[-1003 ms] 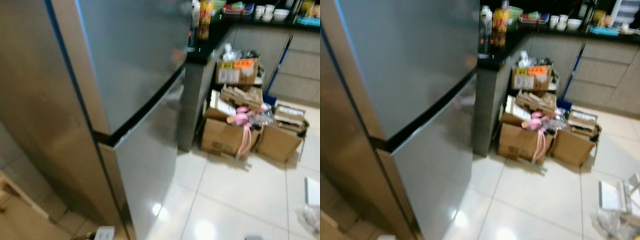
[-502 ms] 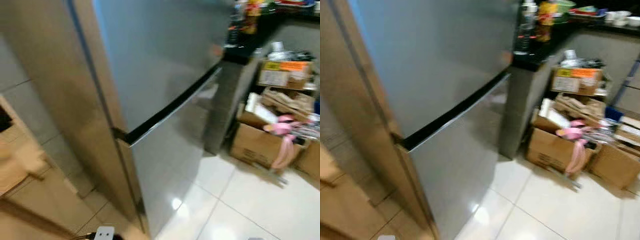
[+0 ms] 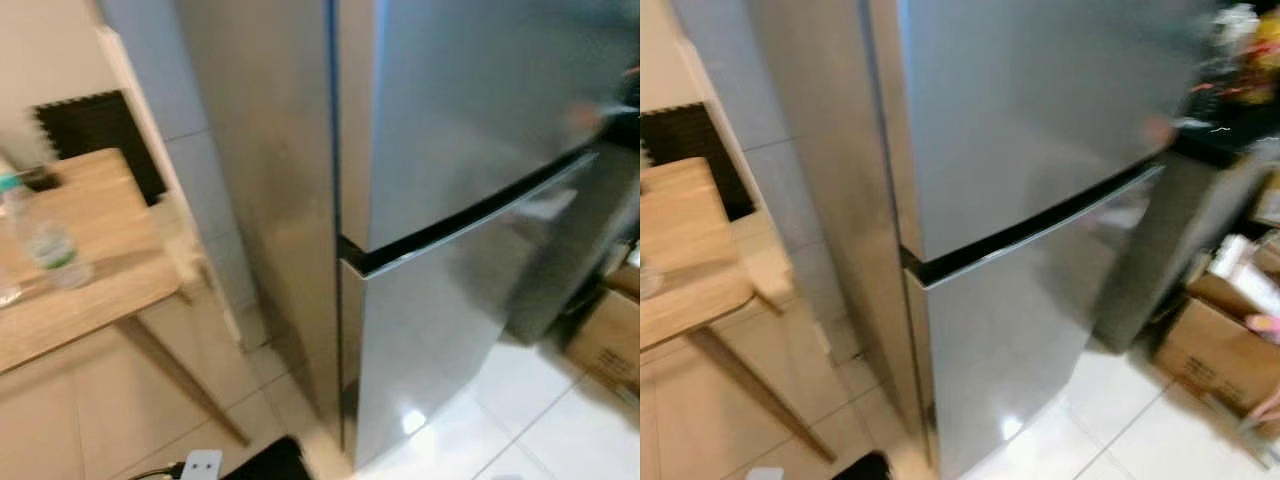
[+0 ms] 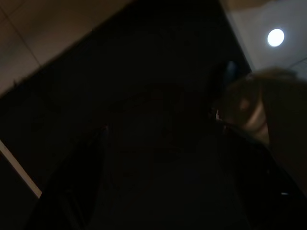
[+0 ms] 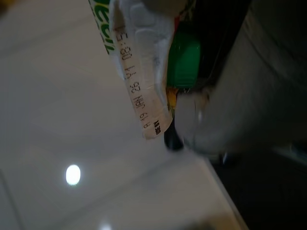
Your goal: Restocking fridge
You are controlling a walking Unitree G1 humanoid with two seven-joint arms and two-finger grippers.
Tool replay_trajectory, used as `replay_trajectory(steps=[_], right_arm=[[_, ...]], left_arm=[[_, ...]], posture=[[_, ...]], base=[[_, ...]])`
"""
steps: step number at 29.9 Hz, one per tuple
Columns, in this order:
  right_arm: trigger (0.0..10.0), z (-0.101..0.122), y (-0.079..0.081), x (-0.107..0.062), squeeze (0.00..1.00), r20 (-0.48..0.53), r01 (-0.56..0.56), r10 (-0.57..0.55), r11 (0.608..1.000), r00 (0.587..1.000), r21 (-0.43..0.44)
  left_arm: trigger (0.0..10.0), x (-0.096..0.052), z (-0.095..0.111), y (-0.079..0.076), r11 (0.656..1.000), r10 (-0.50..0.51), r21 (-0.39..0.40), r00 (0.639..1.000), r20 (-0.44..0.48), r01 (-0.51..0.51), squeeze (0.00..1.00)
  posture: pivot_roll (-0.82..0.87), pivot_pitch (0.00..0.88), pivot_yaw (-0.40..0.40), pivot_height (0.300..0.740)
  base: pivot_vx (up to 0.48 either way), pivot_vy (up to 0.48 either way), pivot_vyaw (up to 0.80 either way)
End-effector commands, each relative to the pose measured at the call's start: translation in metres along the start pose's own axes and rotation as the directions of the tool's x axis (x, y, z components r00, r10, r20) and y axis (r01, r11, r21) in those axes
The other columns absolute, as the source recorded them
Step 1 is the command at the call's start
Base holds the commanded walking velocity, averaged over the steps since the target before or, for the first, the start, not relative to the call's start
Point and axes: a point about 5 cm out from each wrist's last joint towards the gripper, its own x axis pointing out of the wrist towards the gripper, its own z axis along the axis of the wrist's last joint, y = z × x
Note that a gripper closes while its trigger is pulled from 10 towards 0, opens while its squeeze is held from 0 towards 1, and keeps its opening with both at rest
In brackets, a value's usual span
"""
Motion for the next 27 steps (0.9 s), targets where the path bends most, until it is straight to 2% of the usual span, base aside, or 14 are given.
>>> replay_trajectory(steps=[1,5,7,10,16,23,27], right_arm=[[10.0,-0.005,0.0,-0.001,0.0,-0.015,0.006,-0.006,1.0,1.0,0.015],[10.0,-0.005,0.0,-0.001,0.0,-0.015,0.005,-0.005,1.0,1.0,0.015],[10.0,-0.005,0.001,-0.001,0.0,-0.014,0.005,-0.004,1.0,1.0,0.015],[10.0,-0.005,0.001,0.0,0.0,-0.014,0.004,-0.004,1.0,1.0,0.015],[10.0,-0.004,0.002,0.0,0.0,-0.013,0.001,-0.001,1.0,1.0,0.013],[10.0,-0.004,0.002,0.0,0.0,-0.013,-0.004,0.004,1.0,1.0,0.01],[10.0,-0.004,0.003,0.0,0.0,-0.012,-0.007,0.007,1.0,1.0,0.008]], left_arm=[[10.0,0.0,0.004,-0.001,1.0,-0.009,-0.002,1.0,0.015,0.009,0.0],[10.0,0.0,0.003,-0.001,1.0,-0.022,0.011,1.0,0.009,0.021,0.0],[10.0,0.0,0.002,-0.002,0.999,-0.033,0.03,0.999,0.001,0.033,0.0],[10.0,0.001,0.002,-0.009,0.999,-0.047,0.016,0.999,-0.002,0.047,0.0],[10.0,0.002,0.003,-0.013,0.999,-0.038,-0.001,0.999,0.002,0.038,0.0],[10.0,0.002,0.005,-0.011,1.0,-0.012,-0.013,1.0,0.008,0.012,0.0],[10.0,0.002,0.006,-0.006,1.0,0.004,-0.013,1.0,0.008,-0.004,0.0]], posture=[[-0.04,0.0,-0.009,0.74],[-0.04,0.0,-0.009,0.74],[-0.04,0.0,-0.008,0.74],[-0.04,0.0,-0.008,0.74],[-0.04,0.0,-0.008,0.74],[-0.04,0.0,-0.008,0.74],[-0.04,0.0,-0.009,0.74]], base=[[0.0,0.0,0.0],[0.0,0.0,0.0],[0.0,-0.48,0.0],[0.0,-0.48,0.0],[0.0,-0.382,0.0],[0.0,0.0,0.0],[0.0,0.0,0.0]])
